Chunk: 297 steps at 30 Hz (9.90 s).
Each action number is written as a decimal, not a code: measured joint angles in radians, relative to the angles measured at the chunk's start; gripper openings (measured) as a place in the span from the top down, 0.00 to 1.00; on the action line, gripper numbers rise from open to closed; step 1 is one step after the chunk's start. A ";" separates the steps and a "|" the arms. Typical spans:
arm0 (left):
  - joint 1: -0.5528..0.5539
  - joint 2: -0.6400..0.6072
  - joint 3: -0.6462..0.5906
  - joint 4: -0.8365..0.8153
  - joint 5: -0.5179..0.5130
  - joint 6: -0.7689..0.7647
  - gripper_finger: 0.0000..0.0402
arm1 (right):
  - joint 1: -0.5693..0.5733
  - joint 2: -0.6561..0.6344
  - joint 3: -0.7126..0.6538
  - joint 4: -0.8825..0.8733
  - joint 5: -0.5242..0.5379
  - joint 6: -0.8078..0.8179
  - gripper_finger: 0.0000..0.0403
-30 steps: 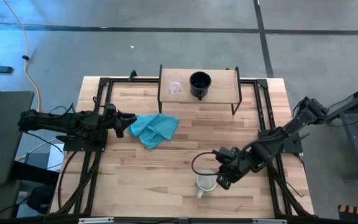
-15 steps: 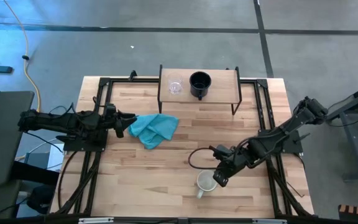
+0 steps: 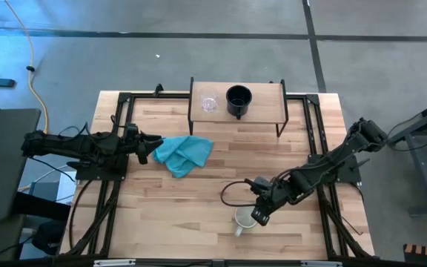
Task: Stack small to large cups/mugs on shelf
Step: Put the light blue mug on the shelf
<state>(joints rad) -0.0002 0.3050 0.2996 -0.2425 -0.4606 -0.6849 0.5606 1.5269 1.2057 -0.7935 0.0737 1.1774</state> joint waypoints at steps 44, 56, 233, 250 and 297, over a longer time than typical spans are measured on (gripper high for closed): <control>0.000 0.000 0.000 0.000 0.004 0.000 0.62 | -0.077 0.043 -0.001 0.035 -0.082 -0.237 0.68; 0.000 0.000 0.000 0.001 0.004 -0.001 0.62 | -0.088 0.050 -0.001 0.036 -0.075 -0.280 0.68; 0.000 0.000 0.000 0.016 -0.004 -0.105 0.62 | -1.070 -0.061 0.618 -0.777 -0.181 -1.411 1.00; 0.000 0.000 0.000 0.016 -0.003 -0.136 0.62 | -1.227 0.031 0.661 -0.777 -0.202 -1.635 1.00; 0.000 0.000 0.000 0.006 -0.045 -0.124 0.62 | -1.366 0.193 0.849 -0.776 -0.251 -1.751 1.00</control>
<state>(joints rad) -0.0002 0.3054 0.2996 -0.2364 -0.5060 -0.8089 -0.8051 1.7194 2.0551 -1.5699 -0.1772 -0.5735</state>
